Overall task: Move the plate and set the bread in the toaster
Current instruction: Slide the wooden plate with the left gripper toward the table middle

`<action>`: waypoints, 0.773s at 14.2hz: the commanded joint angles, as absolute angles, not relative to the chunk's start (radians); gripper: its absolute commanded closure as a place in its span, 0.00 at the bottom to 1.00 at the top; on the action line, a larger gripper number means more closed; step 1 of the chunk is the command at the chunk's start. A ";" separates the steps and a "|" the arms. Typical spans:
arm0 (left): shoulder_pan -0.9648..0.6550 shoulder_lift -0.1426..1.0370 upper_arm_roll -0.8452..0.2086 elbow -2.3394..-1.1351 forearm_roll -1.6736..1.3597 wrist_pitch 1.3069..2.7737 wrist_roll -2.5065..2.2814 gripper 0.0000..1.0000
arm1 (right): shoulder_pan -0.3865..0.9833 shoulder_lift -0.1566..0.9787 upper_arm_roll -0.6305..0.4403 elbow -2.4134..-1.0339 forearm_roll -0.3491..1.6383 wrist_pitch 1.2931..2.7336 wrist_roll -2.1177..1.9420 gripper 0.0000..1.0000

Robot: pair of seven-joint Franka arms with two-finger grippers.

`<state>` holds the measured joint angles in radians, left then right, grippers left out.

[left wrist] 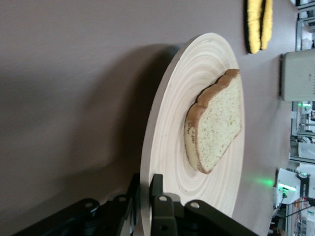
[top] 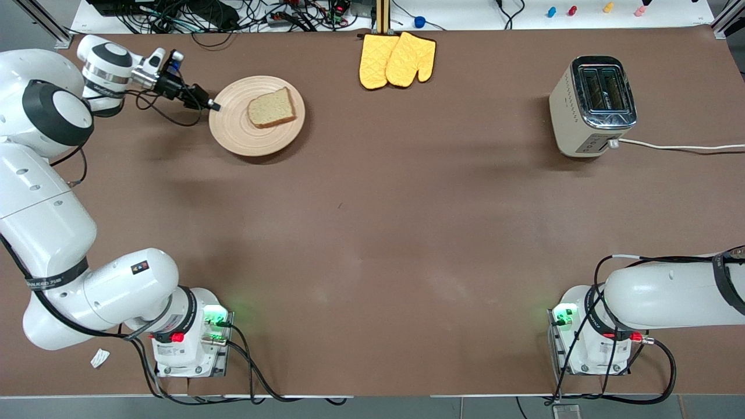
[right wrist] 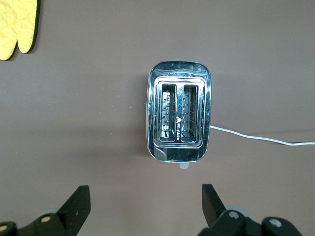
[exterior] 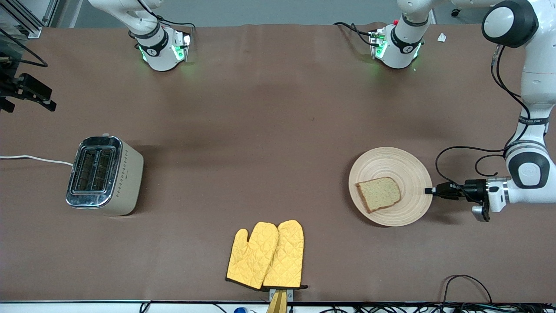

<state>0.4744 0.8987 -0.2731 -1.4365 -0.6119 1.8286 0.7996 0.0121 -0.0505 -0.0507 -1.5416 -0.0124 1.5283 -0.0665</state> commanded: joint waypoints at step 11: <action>0.283 0.900 -0.558 -1.427 -0.615 1.989 0.480 1.00 | 0.000 -0.077 -0.043 -1.566 -0.002 1.534 -0.074 0.00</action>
<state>0.3348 0.9018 -0.5414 -1.4349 -0.6080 1.9541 0.5325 0.0121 -0.0505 -0.0505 -1.5416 -0.0124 1.5283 -0.0665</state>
